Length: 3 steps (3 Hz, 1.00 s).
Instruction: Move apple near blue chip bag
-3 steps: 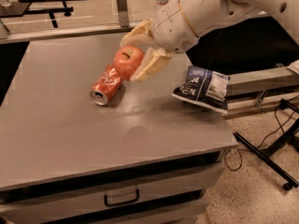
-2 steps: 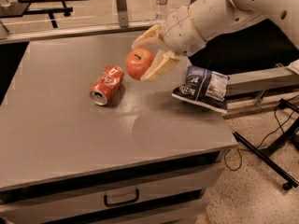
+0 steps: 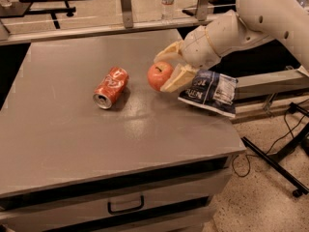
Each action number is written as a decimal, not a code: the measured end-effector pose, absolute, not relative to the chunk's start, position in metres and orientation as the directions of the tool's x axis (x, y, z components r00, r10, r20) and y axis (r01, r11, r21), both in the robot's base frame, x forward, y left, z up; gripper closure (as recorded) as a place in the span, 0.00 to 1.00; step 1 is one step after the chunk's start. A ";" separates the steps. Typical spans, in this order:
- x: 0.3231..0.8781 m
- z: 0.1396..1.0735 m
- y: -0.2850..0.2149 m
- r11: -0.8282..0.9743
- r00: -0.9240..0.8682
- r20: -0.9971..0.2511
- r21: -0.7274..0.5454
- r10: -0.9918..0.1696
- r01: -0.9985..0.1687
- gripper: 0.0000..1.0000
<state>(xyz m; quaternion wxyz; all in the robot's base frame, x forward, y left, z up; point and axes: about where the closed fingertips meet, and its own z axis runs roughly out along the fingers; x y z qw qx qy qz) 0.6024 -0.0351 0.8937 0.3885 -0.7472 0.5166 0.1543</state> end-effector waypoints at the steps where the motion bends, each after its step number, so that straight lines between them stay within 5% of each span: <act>1: 0.610 0.885 -0.044 -0.137 0.388 -0.646 -0.403 -0.658 -0.905 0.88; 3: 0.612 0.881 -0.060 -0.081 0.327 -0.667 -0.372 -0.670 -0.925 0.43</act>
Offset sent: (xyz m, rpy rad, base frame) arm 0.0120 -0.0336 -0.0121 0.0275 0.0586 -0.1037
